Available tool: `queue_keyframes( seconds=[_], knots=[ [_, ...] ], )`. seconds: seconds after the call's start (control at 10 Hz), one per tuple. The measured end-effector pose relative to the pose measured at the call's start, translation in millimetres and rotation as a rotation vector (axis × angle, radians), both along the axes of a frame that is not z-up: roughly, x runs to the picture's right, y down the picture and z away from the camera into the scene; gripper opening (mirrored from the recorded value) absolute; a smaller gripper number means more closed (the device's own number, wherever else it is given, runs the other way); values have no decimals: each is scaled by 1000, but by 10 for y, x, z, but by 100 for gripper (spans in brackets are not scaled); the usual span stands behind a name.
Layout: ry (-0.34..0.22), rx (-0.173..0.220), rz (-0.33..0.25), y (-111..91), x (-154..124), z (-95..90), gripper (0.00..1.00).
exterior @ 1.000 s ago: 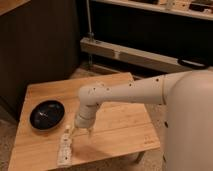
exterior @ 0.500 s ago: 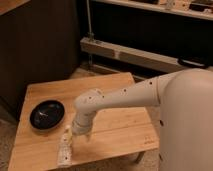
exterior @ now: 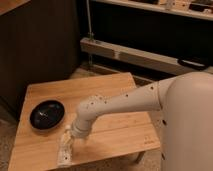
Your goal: Place the bottle in the ceramic bowl
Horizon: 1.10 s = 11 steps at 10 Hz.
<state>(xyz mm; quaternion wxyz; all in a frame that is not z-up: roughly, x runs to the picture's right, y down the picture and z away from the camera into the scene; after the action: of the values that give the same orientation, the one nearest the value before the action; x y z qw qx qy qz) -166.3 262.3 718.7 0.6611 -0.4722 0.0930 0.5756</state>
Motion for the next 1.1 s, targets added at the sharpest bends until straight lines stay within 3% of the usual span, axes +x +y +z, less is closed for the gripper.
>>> queue_keyframes(
  seconds=[0.3, 0.6, 1.1],
  knots=[
    [-3, 11, 12, 34, -83, 45, 65],
    [-10, 25, -12, 40, -236, 65, 65],
    [-14, 16, -48, 134, -420, 139, 65]
  ],
)
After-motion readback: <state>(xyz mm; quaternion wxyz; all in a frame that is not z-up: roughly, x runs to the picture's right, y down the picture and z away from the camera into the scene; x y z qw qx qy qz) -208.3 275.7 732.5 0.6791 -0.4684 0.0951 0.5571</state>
